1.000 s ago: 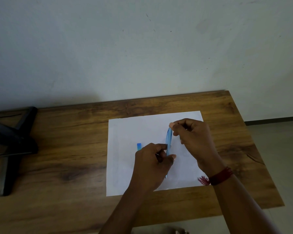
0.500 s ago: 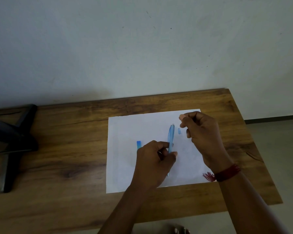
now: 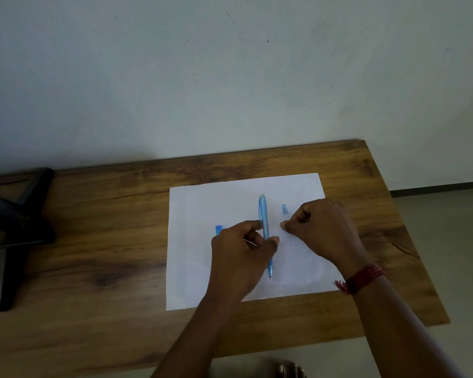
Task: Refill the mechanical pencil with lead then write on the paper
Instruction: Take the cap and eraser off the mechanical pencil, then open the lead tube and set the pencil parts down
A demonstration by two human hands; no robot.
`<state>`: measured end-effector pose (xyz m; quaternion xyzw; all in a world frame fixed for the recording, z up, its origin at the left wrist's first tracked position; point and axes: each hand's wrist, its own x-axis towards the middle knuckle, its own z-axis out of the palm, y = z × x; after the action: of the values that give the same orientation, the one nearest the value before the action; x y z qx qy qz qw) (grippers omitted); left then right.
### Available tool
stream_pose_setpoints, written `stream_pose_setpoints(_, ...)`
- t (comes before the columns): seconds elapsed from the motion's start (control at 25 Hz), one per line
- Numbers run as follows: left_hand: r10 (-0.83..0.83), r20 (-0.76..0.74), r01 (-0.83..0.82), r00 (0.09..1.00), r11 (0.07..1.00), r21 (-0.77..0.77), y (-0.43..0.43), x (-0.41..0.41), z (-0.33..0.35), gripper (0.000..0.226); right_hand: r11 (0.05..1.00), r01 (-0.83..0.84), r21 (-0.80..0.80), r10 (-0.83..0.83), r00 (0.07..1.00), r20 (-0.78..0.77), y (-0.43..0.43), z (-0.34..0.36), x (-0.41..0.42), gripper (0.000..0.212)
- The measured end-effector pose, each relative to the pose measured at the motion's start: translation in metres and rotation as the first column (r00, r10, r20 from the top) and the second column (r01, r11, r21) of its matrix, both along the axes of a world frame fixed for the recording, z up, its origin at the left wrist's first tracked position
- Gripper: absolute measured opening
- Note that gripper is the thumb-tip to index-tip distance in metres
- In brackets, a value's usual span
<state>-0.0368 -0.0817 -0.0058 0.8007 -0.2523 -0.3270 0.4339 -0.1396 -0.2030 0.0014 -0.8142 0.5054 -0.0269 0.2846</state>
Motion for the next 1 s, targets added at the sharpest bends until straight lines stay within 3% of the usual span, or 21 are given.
stream_pose_setpoints(0.32,0.021,0.001,-0.021,1.000,1.000,0.010,-0.001,0.004,0.000,0.038,1.000,0.006,0.028,-0.006,1.000,0.008,-0.002,-0.001,-0.002,0.027)
stream_pose_setpoints(0.44,0.015,-0.017,-0.015,1.000,1.000,-0.005,0.001,0.006,0.000,0.039,0.980,0.165,0.111,-0.186,0.959,0.212,-0.007,0.007,-0.005,0.023)
stream_pose_setpoints(0.52,0.005,-0.019,-0.005,1.000,1.000,-0.008,0.001,0.006,0.002,0.039,0.962,0.171,0.212,-0.233,0.920,0.314,-0.011,0.018,-0.005,0.019)
stream_pose_setpoints(0.64,-0.030,0.001,0.030,1.000,1.000,-0.005,0.001,0.006,0.003,0.043,0.926,-0.011,0.379,-0.105,0.953,0.286,-0.004,0.031,-0.001,0.018)
stream_pose_setpoints(0.72,-0.068,0.045,0.068,0.997,0.998,0.003,0.004,0.006,0.004,0.043,0.908,-0.119,0.402,0.037,0.978,0.206,0.005,0.032,0.002,0.019)
stream_pose_setpoints(0.84,-0.108,0.115,0.105,0.987,0.994,0.034,0.006,0.005,0.004,0.042,0.943,-0.177,0.283,0.138,0.979,0.152,0.014,0.027,0.006,0.021)
stream_pose_setpoints(1.0,-0.136,0.178,0.130,0.974,0.990,0.048,0.008,0.000,0.005,0.044,0.974,-0.153,0.170,0.136,0.984,0.112,0.019,0.022,0.009,0.021)
